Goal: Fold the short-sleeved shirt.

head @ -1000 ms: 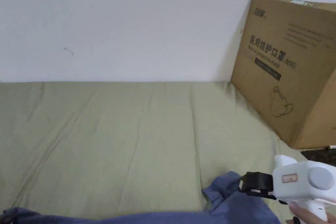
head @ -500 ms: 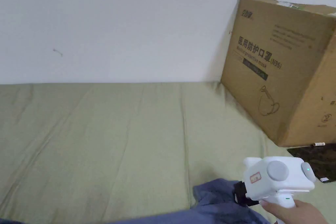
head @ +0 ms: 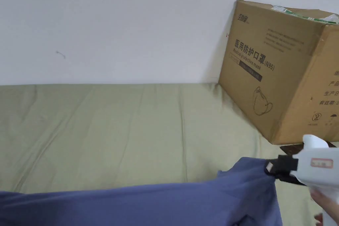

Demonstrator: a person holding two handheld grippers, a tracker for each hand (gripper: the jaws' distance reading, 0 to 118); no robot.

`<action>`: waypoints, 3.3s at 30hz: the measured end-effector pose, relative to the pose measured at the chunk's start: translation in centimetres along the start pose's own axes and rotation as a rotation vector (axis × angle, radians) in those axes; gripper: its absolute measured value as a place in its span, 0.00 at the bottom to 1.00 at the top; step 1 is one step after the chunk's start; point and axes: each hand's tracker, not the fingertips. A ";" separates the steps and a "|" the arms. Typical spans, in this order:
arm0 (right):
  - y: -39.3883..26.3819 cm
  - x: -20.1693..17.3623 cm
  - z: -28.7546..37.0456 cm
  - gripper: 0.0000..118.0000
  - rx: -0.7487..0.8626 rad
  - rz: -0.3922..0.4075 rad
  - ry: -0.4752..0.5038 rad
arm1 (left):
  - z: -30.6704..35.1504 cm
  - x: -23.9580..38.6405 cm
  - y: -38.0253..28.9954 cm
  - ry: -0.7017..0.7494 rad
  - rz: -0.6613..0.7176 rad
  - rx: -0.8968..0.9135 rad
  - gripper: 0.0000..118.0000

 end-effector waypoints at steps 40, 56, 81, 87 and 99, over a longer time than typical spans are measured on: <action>-16.1 -14.9 17.8 0.00 0.550 0.352 0.098 | 13.2 -2.8 -5.2 -0.268 0.259 0.012 0.02; -16.8 -16.2 14.0 0.00 0.258 0.239 0.004 | -4.3 -14.7 -18.5 -0.717 0.789 -0.247 1.00; -17.6 -14.9 13.9 0.00 0.157 0.183 0.101 | 5.2 3.6 -11.7 -0.080 0.110 -0.210 0.04; -17.4 -11.8 14.9 0.00 0.172 0.127 0.087 | 1.6 11.8 -10.4 -0.422 0.200 -0.243 0.97; -17.3 -9.2 14.0 0.00 0.168 0.075 0.089 | 2.2 8.7 -12.0 -0.171 0.045 -0.224 0.01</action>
